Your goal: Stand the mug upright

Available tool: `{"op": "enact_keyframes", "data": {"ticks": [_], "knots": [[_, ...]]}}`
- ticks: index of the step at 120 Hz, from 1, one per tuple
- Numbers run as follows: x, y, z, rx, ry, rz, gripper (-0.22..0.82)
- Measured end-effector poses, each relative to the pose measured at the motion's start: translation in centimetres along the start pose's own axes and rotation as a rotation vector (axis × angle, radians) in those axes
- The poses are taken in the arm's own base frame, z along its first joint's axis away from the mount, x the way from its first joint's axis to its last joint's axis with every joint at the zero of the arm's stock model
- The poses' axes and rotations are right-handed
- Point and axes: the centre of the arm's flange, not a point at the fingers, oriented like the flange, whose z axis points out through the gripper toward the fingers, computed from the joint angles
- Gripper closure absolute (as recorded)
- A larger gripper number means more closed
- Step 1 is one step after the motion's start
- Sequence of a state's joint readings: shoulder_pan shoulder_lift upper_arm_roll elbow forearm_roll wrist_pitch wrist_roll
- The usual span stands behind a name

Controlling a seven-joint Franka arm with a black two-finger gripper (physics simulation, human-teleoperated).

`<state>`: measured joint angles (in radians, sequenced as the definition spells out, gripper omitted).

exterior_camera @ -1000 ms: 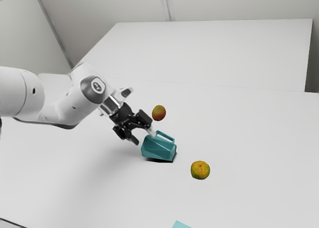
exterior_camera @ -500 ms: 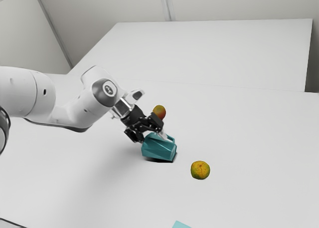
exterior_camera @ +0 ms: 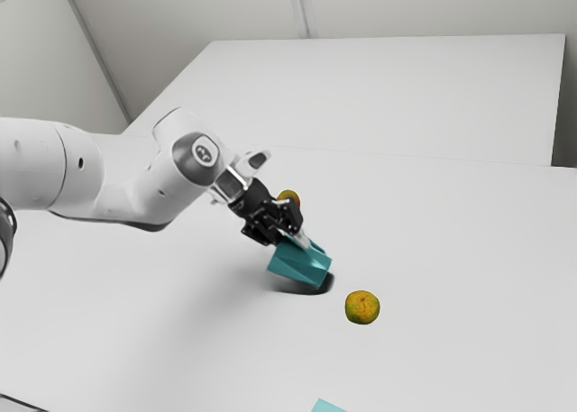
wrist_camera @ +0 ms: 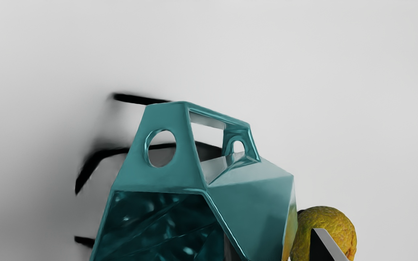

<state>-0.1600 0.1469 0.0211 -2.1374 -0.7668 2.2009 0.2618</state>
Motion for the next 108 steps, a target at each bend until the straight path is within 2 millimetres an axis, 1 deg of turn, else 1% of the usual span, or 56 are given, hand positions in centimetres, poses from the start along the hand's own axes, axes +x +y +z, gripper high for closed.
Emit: {"op": "enact_keyframes", "data": {"ticks": [17, 37, 57, 67, 92, 108], "knots": [[0.5, 1.1, -0.2, 0.002, 0.009, 0.016, 0.55], [0.5, 2.6, 0.5, 0.006, 0.004, 0.036, 0.59], [0.5, 2.7, 0.6, 0.008, 0.006, 0.029, 0.69], [0.6, 2.6, 0.6, 0.013, 0.007, 0.028, 0.73], [0.6, 2.8, 0.1, 0.036, 0.014, 0.040, 0.75], [0.5, 3.3, -1.1, 0.050, 0.031, 0.059, 0.75]]}}
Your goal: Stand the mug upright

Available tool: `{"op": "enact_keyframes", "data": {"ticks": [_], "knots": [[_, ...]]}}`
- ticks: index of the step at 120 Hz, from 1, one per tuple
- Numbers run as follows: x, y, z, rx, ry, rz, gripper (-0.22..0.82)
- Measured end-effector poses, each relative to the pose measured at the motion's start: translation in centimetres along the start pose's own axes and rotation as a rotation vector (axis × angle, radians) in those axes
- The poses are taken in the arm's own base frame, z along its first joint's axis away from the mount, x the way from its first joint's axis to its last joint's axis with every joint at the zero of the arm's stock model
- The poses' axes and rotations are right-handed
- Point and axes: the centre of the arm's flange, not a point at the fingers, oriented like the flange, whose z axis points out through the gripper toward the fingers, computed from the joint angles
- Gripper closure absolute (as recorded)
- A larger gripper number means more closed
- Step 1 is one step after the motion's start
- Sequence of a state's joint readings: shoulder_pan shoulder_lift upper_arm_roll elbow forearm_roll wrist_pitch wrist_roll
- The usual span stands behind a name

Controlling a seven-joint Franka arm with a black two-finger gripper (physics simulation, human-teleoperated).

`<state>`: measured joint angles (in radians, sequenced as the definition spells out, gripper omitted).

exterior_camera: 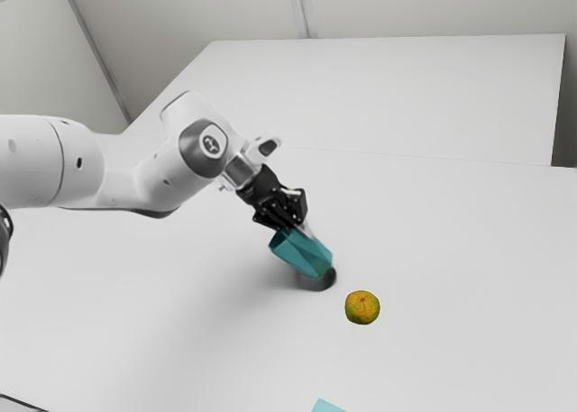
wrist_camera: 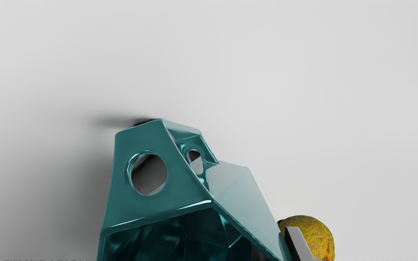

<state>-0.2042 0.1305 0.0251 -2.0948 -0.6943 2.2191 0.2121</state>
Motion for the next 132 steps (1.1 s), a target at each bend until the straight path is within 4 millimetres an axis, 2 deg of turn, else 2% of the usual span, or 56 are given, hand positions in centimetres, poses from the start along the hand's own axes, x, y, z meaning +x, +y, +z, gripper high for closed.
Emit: {"op": "enact_keyframes", "data": {"ticks": [23, 37, 46, 62, 74, 84, 100, 132], "knots": [[-0.3, -0.2, -4.5, 0.170, 0.046, 0.130, 0.75], [-1.9, -2.0, -6.5, 0.296, 0.048, 0.177, 0.76], [-3.0, -3.5, -7.0, 0.393, 0.030, 0.205, 0.76], [-3.8, -3.7, -6.2, 0.537, -0.006, 0.274, 0.76], [-6.2, -1.9, -4.5, 0.585, -0.033, 0.317, 0.77], [-6.8, -1.4, -4.0, 0.605, -0.032, 0.314, 0.77], [-6.5, -1.0, -3.1, 0.618, -0.020, 0.287, 0.78], [-4.0, 0.0, -1.7, 0.611, 0.034, 0.238, 0.78]]}}
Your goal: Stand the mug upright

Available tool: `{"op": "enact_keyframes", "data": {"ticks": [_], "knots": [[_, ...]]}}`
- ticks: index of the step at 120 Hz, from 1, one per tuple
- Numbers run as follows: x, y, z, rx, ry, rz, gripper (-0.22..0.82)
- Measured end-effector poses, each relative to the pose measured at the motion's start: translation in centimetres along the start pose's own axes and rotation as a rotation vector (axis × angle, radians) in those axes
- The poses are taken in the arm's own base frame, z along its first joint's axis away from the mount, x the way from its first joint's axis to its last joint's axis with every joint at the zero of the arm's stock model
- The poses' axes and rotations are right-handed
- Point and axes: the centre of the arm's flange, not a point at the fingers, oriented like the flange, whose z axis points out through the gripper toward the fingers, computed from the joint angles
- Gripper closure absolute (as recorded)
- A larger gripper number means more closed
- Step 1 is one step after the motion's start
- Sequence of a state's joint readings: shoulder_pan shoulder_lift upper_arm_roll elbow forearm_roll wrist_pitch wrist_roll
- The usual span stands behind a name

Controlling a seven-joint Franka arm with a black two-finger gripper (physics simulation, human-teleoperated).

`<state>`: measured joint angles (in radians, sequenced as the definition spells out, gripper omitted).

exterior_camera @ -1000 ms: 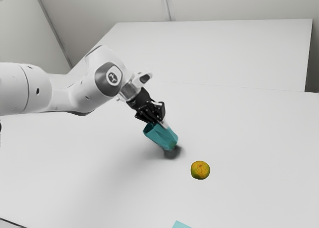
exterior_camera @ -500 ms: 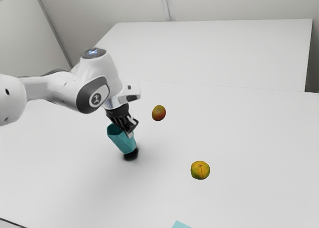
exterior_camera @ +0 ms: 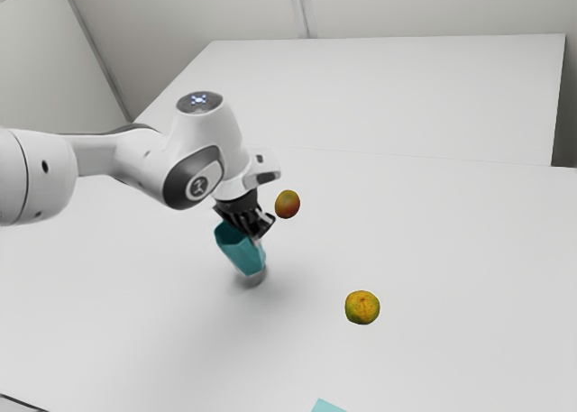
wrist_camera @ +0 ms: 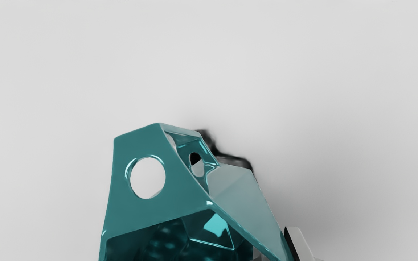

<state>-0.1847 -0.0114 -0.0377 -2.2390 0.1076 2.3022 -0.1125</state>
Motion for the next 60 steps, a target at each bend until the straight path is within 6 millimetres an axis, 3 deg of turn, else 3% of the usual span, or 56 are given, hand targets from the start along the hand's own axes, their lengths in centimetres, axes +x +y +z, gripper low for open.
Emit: {"op": "enact_keyframes", "data": {"ticks": [27, 60], "knots": [[1.3, 1.0, 1.4, 0.019, 0.011, -0.009, 0.78], [1.7, 0.6, 2.5, 0.070, 0.035, -0.011, 0.78]]}}
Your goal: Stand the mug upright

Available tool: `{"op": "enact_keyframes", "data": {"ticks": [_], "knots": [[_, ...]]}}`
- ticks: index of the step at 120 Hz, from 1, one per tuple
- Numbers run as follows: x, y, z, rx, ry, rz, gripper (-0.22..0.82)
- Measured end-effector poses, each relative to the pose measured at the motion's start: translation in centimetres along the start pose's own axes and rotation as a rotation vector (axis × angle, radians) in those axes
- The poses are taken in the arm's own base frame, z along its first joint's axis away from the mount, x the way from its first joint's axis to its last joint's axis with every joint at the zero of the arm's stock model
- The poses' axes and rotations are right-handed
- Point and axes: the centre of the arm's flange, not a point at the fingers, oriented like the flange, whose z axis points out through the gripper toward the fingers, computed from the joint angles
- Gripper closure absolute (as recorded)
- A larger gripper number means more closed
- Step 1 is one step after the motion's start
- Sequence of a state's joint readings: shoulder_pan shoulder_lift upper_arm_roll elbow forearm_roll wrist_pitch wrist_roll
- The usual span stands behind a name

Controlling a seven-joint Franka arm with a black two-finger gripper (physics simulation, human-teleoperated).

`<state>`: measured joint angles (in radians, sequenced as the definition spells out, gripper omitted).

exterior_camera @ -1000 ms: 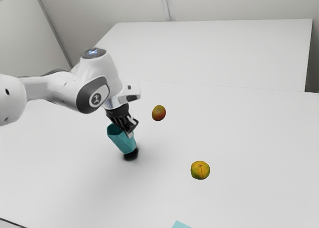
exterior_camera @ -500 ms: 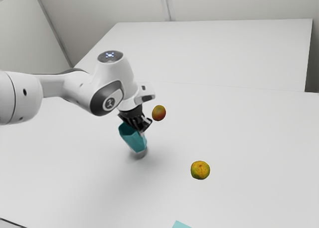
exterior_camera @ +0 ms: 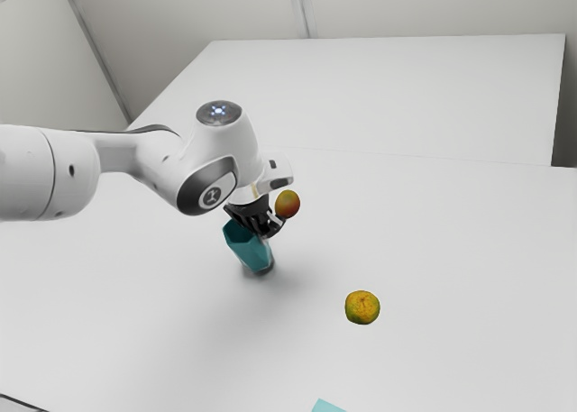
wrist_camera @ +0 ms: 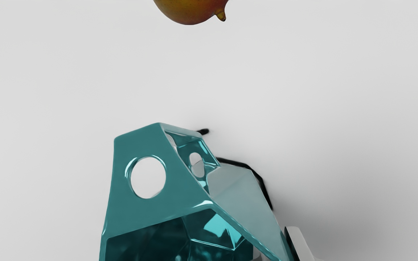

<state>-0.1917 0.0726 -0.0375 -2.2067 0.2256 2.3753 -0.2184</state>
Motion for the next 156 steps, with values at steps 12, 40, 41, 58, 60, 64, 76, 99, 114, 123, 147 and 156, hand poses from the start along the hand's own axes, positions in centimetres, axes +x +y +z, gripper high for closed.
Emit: {"op": "enact_keyframes", "data": {"ticks": [12, 40, 41, 58, 60, 64, 76, 99, 114, 123, 147, 156], "knots": [[0.0, 0.2, 0.1, 0.003, 0.002, -0.010, 0.78], [0.0, 0.5, 0.1, -0.003, -0.001, -0.036, 0.54], [0.0, 0.4, 0.1, -0.003, 0.000, -0.037, 0.53], [0.0, 0.2, -1.0, -0.006, 0.020, -0.053, 0.35], [0.1, 0.2, -1.2, -0.007, 0.024, -0.054, 0.33], [0.1, 0.1, -1.7, -0.007, 0.033, -0.058, 0.31], [0.1, -0.1, -3.0, -0.009, 0.053, -0.066, 0.25], [5.7, -0.2, -7.4, -0.012, 0.087, -0.089, 0.10], [6.5, -4.6, -14.0, -0.056, 0.099, -0.166, 0.06], [5.2, -8.0, -16.3, -0.090, 0.072, -0.205, 0.04], [3.9, -15.4, -18.7, -0.159, 0.009, -0.231, 0.02], [4.7, -17.2, -19.5, -0.163, 0.001, -0.209, 0.01]]}}
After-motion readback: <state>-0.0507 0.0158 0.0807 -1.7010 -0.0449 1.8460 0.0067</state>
